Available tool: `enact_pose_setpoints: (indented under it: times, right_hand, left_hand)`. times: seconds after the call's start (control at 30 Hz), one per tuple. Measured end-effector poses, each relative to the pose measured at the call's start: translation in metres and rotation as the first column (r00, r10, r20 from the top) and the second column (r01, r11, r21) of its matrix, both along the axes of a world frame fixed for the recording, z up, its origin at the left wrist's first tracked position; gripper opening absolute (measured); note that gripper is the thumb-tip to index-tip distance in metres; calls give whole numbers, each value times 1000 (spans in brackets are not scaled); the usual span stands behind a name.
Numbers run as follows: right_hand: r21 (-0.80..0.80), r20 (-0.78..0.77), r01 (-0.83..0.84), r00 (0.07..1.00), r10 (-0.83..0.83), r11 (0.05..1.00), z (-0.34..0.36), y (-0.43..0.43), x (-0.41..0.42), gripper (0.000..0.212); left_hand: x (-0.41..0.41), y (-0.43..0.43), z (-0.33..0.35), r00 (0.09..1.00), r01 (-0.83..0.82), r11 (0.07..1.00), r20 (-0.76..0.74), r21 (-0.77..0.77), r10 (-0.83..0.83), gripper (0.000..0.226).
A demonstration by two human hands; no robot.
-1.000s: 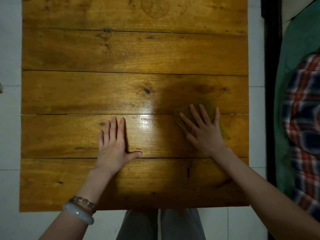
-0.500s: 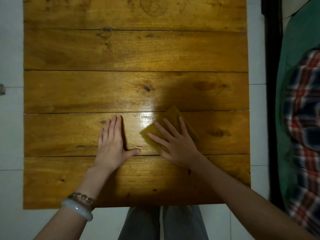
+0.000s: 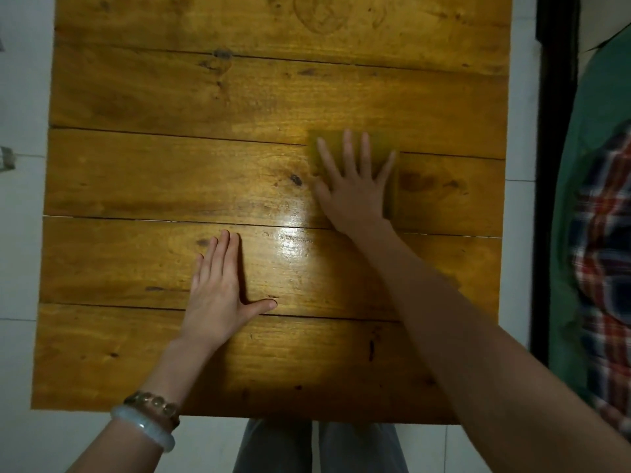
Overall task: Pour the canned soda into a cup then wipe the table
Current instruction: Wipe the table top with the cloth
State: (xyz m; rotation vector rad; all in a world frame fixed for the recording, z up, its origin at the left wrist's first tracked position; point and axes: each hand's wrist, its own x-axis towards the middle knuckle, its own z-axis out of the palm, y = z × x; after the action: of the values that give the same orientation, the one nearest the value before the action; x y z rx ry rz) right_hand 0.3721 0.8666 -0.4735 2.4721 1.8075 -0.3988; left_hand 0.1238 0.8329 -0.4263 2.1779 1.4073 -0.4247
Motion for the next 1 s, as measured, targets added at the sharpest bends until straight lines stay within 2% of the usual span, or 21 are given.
enact_pose_setpoints:
  times: [0.13, 0.2, 0.3, 0.4, 0.47, 0.6, 0.67, 0.77, 0.83, 0.9, 1.0]
  right_hand:
    - [37, -4, -327, 945, 327, 944, -1, 3, -54, 62]
    - [67, -36, -483, 874, 485, 873, -1, -29, -68, 61]
    - [96, -77, -600, 791, 607, 794, -1, -100, -64, 61]
    - [60, -22, -617, 785, 619, 785, 1, -158, -28, 67]
    - [26, 13, -572, 820, 572, 820, 5, -164, 2, 68]
    - [2, 73, -324, 944, 323, 946, 6, -109, 28, 58]
    - [28, 53, -233, 971, 232, 972, 3, -66, 18, 57]
    - [34, 43, -181, 983, 179, 983, -3, -13, -19, 60]
    - [58, 35, -215, 976, 213, 975, 0, 5, -53, 60]
    - [54, 6, -334, 942, 334, 941, 0, -1, -86, 61]
    - [104, -57, -541, 834, 548, 834, 0, -57, -111, 59]
  left_hand:
    - [-2, 0, 0, 1000, -12, 1000, 17, -4, 12, 130]
    - [-6, 0, 2, 998, -46, 999, 36, -13, 47, 132]
    - [-11, -1, 3, 998, -49, 998, 31, -29, 50, 134]
    - [-11, -5, 3, 1000, 1, 999, 24, -33, 0, 134]
    - [-11, -7, 1, 1000, 15, 1000, 22, -17, -14, 133]
    - [-11, -12, -1, 999, 7, 1000, 33, 6, -7, 130]
    - [-13, -16, -1, 999, 6, 1000, 42, 15, -7, 129]
    - [-20, -21, -1, 999, -17, 1000, 42, 24, 16, 130]
    - [-28, -23, 1, 998, -40, 999, 40, 29, 39, 130]
    - [-38, -23, 3, 998, -54, 998, 27, 29, 53, 131]
    - [-51, -22, 7, 997, -69, 997, 23, 20, 68, 132]
